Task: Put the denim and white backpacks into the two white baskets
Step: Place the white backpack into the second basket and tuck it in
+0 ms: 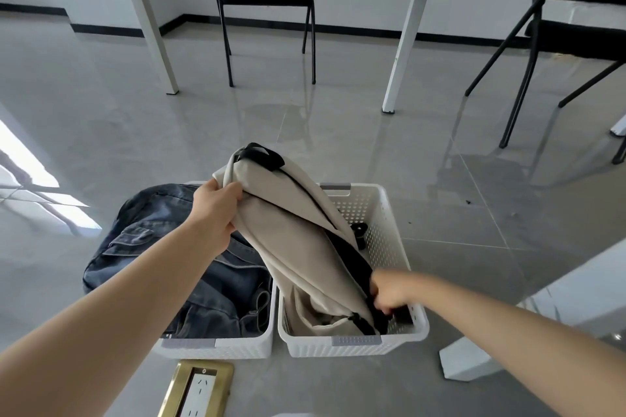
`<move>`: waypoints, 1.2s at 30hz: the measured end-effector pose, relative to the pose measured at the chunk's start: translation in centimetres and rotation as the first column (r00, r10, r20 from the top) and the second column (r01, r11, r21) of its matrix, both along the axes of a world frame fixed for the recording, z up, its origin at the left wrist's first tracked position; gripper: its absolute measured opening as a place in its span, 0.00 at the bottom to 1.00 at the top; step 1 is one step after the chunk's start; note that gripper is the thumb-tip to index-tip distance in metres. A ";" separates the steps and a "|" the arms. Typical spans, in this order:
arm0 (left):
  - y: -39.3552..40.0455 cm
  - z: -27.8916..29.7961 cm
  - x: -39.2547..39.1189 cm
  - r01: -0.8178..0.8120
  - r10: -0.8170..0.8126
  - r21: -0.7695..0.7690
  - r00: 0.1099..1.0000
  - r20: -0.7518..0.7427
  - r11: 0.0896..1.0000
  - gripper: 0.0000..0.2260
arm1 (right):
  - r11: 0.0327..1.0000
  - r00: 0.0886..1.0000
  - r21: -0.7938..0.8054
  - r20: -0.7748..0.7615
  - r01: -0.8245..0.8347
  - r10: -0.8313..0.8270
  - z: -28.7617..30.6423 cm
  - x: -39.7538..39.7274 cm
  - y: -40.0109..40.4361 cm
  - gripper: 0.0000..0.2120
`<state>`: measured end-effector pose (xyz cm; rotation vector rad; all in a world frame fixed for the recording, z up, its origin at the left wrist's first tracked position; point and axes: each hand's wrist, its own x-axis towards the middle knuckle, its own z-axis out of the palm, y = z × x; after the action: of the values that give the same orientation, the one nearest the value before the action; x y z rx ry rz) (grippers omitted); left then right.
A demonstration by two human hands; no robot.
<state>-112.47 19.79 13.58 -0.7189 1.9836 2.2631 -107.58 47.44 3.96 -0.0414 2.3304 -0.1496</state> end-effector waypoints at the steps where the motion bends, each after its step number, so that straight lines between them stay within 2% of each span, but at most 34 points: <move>1: -0.3 0.2 0.1 -0.001 0.001 0.001 1.000 0.002 1.000 0.16 | 0.972 0.975 -0.186 -0.137 0.146 -0.172 0.5 -1.1 0.0 0.16; 2: -0.6 0.2 0.2 -0.004 0.003 0.005 1.000 0.007 1.000 0.16 | 0.904 0.890 -0.355 -0.295 0.237 -0.349 0.8 -2.1 0.0 0.13; 3: -0.9 0.3 0.3 -0.005 0.005 0.010 1.000 0.010 1.000 0.16 | 0.858 0.781 -0.447 -0.429 0.254 -0.454 1.0 -2.7 0.0 0.11; 4: -1.0 0.3 0.3 -0.001 0.001 0.018 1.000 0.012 1.000 0.17 | 0.864 0.734 -0.461 -0.512 0.205 -0.447 1.1 -3.0 -0.1 0.10; 5: -1.2 0.2 0.4 0.001 -0.002 0.023 1.000 0.015 1.000 0.17 | 0.920 0.803 -0.371 -0.507 0.125 -0.314 1.0 -2.8 -0.2 0.10; 6: -1.2 0.2 0.4 0.006 -0.006 0.024 1.000 0.017 1.000 0.17 | 0.972 0.922 -0.234 -0.370 0.029 -0.117 0.9 -2.3 -0.8 0.14; 7: -1.2 0.2 0.4 0.012 -0.012 0.022 1.000 0.016 1.000 0.18 | 0.995 0.992 -0.061 -0.106 -0.073 0.066 1.0 -1.5 -1.6 0.21; 8: -1.2 0.1 0.5 0.024 -0.025 0.016 1.000 0.015 1.000 0.18 | 0.981 0.979 0.072 0.116 -0.179 0.170 0.8 -1.2 -1.9 0.26; 9: -1.1 0.0 0.4 0.035 -0.035 0.010 0.999 0.010 0.999 0.18 | 0.985 0.968 0.090 0.216 -0.147 0.125 1.2 -2.0 -2.3 0.27; 10: -1.2 0.0 0.5 0.041 -0.041 0.009 0.999 0.005 0.999 0.18 | 1.000 0.981 0.000 0.191 -0.020 0.020 1.8 -3.5 -2.8 0.23; 12: -1.3 -0.1 0.8 0.048 -0.048 0.015 0.999 0.000 0.999 0.18 | 0.977 0.978 -0.138 -0.107 0.164 -0.180 2.9 -7.5 -3.7 0.13; 14: -1.4 -0.3 0.7 0.048 -0.048 0.020 0.999 0.000 0.999 0.18 | 0.962 0.855 -0.206 -0.450 0.180 -0.257 4.5 -11.4 -5.5 0.10; 15: -1.6 -0.3 0.8 0.043 -0.043 0.025 0.999 0.004 0.999 0.18 | 0.946 0.810 -0.278 -0.508 0.166 -0.292 5.4 -12.9 -6.8 0.14; 16: -1.6 -0.3 0.8 0.040 -0.041 0.031 0.999 0.007 0.999 0.18 | 0.928 0.804 -0.346 -0.508 0.139 -0.310 6.2 -13.9 -8.2 0.20; 17: -1.6 -0.2 0.9 0.035 -0.035 0.039 0.999 0.009 0.999 0.19 | 0.926 0.838 -0.364 -0.470 0.100 -0.276 6.3 -14.7 -9.3 0.28; 18: -1.6 -0.2 1.0 0.030 -0.031 0.046 0.999 0.010 0.998 0.19 | 0.946 0.880 -0.318 -0.429 0.064 -0.204 6.1 -15.1 -10.1 0.34; 20: -1.5 -0.2 1.4 0.026 -0.026 0.053 1.000 0.004 0.998 0.20 | 0.971 0.937 -0.238 -0.335 0.022 -0.103 4.8 -15.5 -10.5 0.41; 21: -1.6 -0.2 1.5 0.026 -0.026 0.052 1.000 -0.001 0.998 0.21 | 0.964 0.952 -0.263 -0.285 0.030 -0.107 4.1 -15.6 -10.3 0.42; 23: -1.6 -0.2 1.6 0.023 -0.022 0.045 1.000 -0.008 0.999 0.22 | 0.932 0.958 -0.359 -0.246 0.049 -0.145 3.4 -14.8 -9.7 0.42; 25: -1.9 -0.5 1.3 0.010 -0.009 0.042 1.000 -0.004 0.999 0.23 | 0.903 0.944 -0.430 -0.291 0.018 -0.157 3.1 -13.9 -9.3 0.37; 27: -2.1 -0.9 1.1 0.011 -0.012 0.041 1.000 0.008 0.999 0.23 | 0.904 0.946 -0.427 -0.299 -0.017 -0.124 2.8 -13.1 -9.0 0.35; 29: -2.1 -1.4 1.2 0.042 -0.043 0.034 0.999 0.009 0.999 0.24 | 0.947 0.933 -0.321 -0.345 -0.019 -0.098 2.5 -14.0 -8.6 0.39; 31: -2.0 -1.8 1.6 0.082 -0.082 -0.008 0.996 -0.018 0.997 0.23 | 0.971 0.919 -0.230 -0.362 0.071 -0.153 3.0 -15.0 -8.5 0.48; 33: -1.7 -2.0 1.8 0.094 -0.095 -0.032 0.994 -0.047 0.995 0.22 | 0.936 0.933 -0.334 -0.288 0.111 -0.213 3.0 -15.8 -8.9 0.54; 34: -1.5 -2.0 1.8 0.088 -0.090 -0.038 0.994 -0.056 0.995 0.21 | 0.903 0.946 -0.418 -0.240 0.103 -0.219 2.8 -15.7 -9.3 0.53; 36: -1.3 -2.0 1.7 0.070 -0.073 -0.040 0.995 -0.071 0.997 0.20 | 0.875 0.938 -0.481 -0.278 0.053 -0.209 2.3 -14.9 -9.2 0.42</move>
<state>-110.76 18.46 11.54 -0.5667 2.0534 2.2483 -122.48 38.21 6.29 -0.1562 2.5678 -0.8337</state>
